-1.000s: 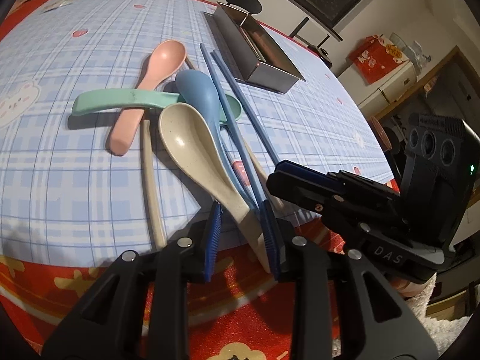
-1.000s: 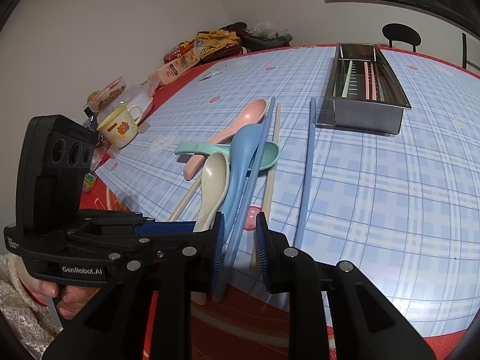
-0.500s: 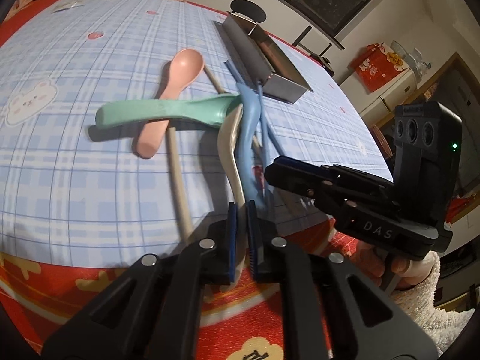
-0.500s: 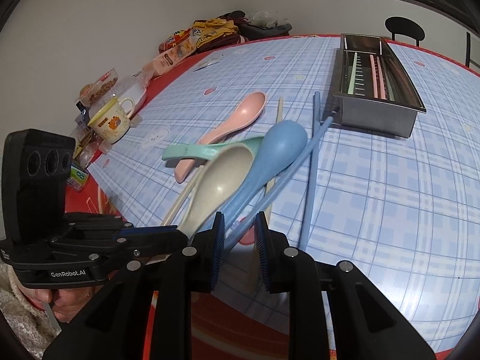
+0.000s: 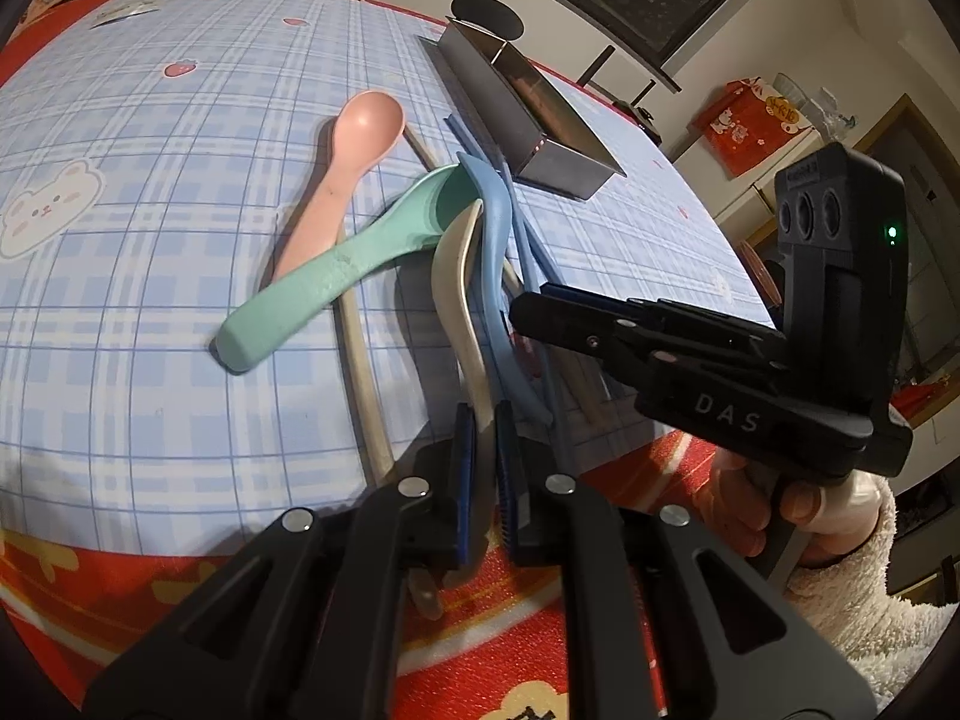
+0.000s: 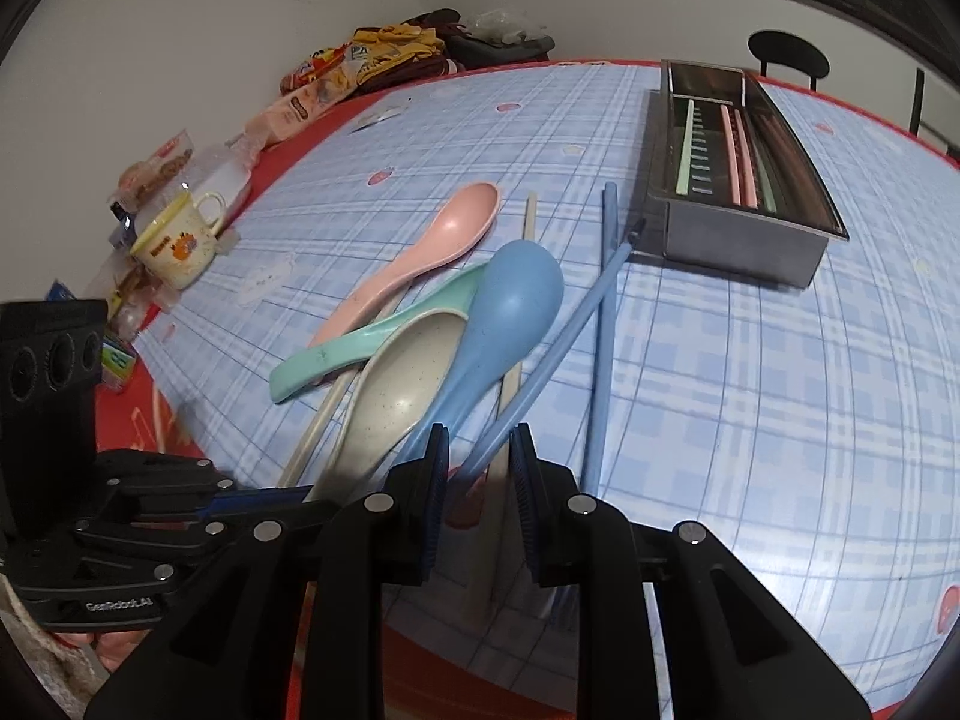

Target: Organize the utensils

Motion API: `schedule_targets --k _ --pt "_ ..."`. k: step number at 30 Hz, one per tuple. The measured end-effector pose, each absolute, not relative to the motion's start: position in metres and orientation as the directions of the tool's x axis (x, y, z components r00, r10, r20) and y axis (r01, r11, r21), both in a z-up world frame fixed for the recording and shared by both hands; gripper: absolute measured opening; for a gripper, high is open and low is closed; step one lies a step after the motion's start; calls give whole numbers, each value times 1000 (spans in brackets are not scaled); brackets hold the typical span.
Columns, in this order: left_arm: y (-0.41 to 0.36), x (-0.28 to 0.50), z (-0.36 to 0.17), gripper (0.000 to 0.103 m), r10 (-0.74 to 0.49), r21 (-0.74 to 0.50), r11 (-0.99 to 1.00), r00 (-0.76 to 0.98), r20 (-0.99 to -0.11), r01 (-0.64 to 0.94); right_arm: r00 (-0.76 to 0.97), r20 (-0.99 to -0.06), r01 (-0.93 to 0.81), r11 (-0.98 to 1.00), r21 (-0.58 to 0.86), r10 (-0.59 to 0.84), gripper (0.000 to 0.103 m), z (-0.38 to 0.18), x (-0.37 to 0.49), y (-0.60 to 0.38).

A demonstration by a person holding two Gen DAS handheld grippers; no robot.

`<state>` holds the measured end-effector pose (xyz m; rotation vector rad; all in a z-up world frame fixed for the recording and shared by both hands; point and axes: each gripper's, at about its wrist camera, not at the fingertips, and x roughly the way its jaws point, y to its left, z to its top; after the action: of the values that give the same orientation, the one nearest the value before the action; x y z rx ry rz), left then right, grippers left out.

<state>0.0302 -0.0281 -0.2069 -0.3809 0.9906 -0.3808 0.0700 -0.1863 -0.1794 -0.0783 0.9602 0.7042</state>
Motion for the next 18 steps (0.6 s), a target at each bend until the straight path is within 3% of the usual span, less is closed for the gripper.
schedule_targets --k 7,18 --pt "-24 27 -210 14 -491 -489 860 502 -712 148 430 -747 -529 812 247 507 7 -180 68 -200" --pt "-28 24 -210 14 -489 -487 861 508 -709 150 472 -681 -490 809 325 560 7 -176 66 -218"
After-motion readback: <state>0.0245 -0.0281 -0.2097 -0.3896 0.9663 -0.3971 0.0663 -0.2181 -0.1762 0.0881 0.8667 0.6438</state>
